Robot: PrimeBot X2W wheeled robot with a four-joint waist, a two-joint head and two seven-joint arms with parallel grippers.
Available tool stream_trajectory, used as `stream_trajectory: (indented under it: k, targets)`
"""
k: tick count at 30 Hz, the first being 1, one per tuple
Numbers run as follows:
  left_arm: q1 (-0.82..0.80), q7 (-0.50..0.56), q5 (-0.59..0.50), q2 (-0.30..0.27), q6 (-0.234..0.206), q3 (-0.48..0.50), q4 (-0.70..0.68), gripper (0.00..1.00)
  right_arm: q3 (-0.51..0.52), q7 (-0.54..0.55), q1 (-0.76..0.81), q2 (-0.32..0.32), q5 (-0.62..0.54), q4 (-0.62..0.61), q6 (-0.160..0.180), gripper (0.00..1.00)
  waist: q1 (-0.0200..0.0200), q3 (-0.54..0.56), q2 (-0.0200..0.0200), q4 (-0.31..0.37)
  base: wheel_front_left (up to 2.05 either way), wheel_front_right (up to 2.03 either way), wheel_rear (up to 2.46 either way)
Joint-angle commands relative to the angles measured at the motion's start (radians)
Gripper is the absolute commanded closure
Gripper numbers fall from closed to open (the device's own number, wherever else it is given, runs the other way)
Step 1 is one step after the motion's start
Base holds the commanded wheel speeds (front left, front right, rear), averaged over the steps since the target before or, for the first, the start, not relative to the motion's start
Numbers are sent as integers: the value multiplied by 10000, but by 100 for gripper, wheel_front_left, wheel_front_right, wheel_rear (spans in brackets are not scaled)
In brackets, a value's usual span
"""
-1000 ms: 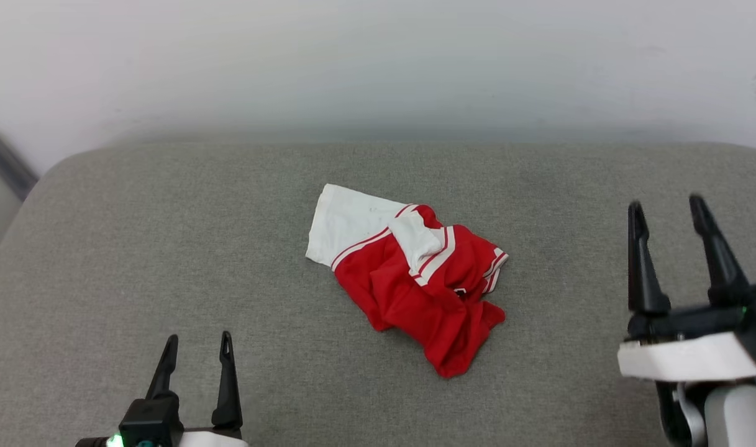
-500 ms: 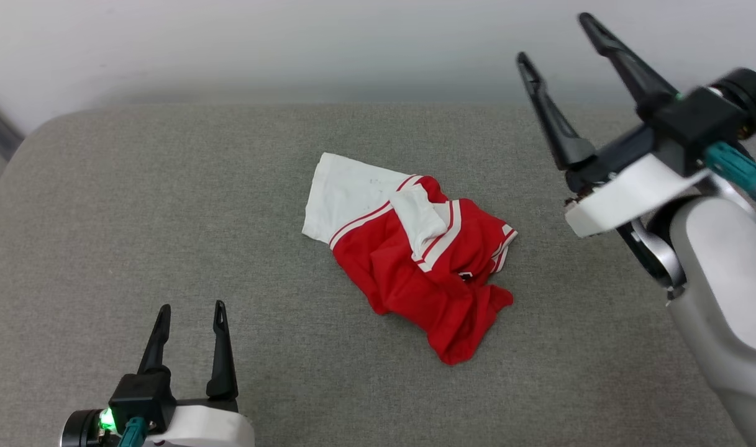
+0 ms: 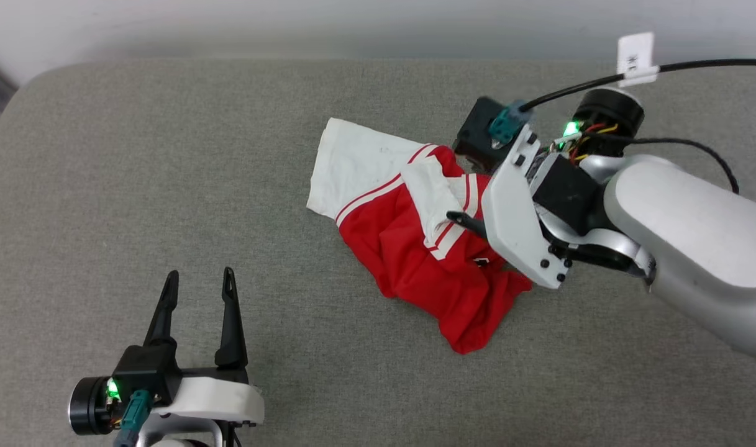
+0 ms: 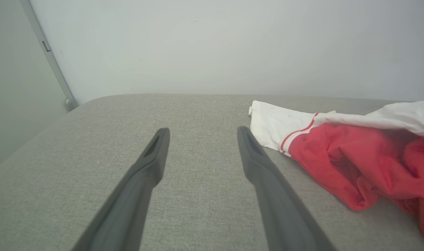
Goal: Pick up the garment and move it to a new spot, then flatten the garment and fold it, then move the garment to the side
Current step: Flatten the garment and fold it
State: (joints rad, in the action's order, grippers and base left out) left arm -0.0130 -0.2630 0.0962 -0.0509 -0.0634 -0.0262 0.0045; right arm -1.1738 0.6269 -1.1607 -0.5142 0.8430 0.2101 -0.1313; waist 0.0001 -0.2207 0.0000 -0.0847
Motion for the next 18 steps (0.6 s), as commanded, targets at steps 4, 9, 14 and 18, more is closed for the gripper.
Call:
stream_trajectory:
  k: [4,9,14,18]
  targets:
    - [-377,-26,127,8,-83,-113,-24,0,-752,682,-665,-50,455,46,10,0,-1,-556,0,-225,0,0,0]
    - [-703,-26,249,7,-131,-320,65,0,-1041,832,-662,202,454,376,9,0,-1,-1101,0,-441,0,0,0]
    - [-935,-26,301,8,-137,-410,165,0,-1074,1362,213,264,-41,361,9,0,-1,-1371,0,-541,0,0,0]
    - [-998,-26,277,8,-146,-321,237,0,-1078,1424,568,106,-277,258,9,0,-1,-1429,0,-443,0,0,0]
